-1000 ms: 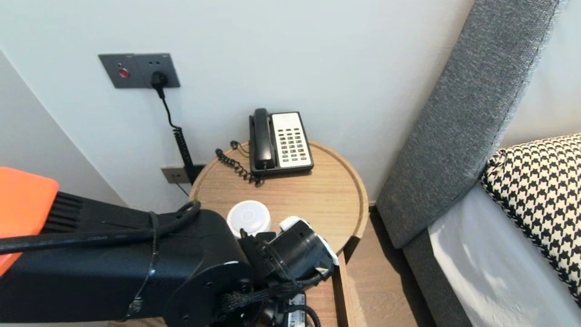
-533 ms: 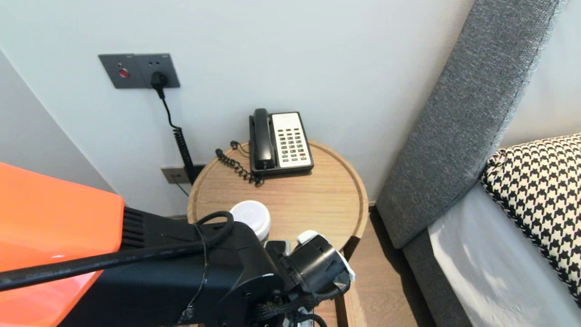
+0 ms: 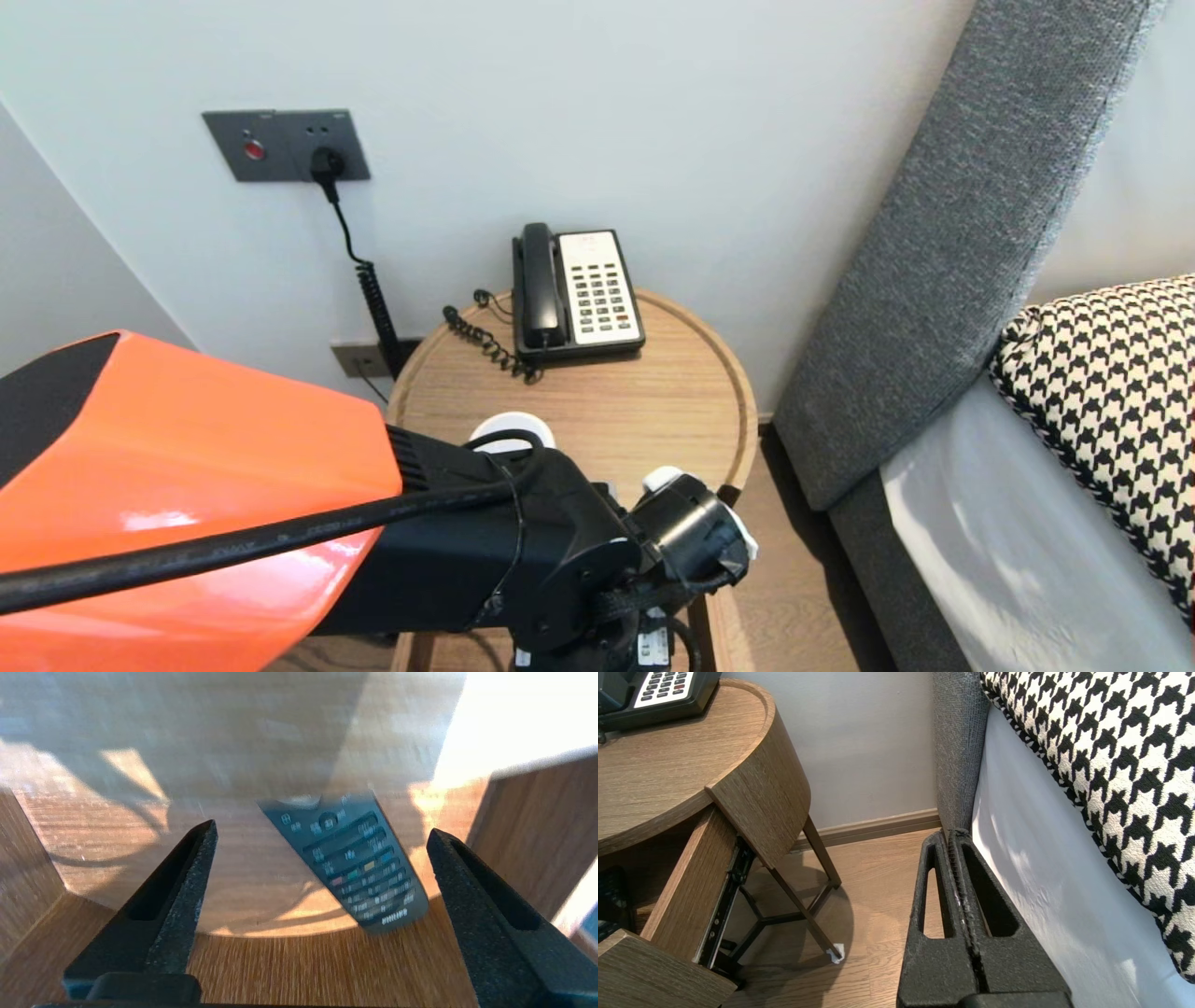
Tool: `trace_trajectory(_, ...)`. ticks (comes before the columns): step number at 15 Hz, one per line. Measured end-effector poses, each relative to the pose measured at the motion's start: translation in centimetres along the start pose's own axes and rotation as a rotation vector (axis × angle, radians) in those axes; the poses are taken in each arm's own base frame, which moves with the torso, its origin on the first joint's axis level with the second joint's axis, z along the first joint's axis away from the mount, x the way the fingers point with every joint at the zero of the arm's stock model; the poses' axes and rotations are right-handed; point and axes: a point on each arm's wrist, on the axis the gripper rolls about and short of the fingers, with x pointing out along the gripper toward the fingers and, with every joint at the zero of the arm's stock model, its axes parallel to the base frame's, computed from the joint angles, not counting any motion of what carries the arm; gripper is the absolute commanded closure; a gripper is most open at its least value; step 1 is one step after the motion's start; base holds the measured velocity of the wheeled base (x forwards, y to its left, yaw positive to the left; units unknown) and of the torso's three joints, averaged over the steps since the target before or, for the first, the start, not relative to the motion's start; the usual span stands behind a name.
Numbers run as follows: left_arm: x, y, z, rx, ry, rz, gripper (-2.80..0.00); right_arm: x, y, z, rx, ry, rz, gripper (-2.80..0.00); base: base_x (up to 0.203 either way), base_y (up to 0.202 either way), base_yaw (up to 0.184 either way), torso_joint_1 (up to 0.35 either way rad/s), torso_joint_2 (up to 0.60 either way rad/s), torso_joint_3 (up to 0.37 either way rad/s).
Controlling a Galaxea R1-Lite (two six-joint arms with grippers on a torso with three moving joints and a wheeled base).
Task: Take the remote control out of the drawer one by one and place them on the table
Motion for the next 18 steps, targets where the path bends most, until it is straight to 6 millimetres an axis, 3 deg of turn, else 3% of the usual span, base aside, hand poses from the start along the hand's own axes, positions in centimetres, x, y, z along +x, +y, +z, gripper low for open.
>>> trace_trajectory(9, 1.0, 0.5, 1.2, -0.168, -0.172, 0.086, -2.80, 0.0, 0.0, 0.0, 0.000, 0.000, -0.001, 0.00, 0.000, 0.000, 0.000, 0.000, 0.00, 0.000)
trace_trajectory(18, -0.1, 0.1, -0.2, -0.134, -0.216, 0.082, -2.80, 0.0, 0.0, 0.0, 0.000, 0.000, 0.000, 0.00, 0.000, 0.000, 0.000, 0.000, 0.00, 0.000)
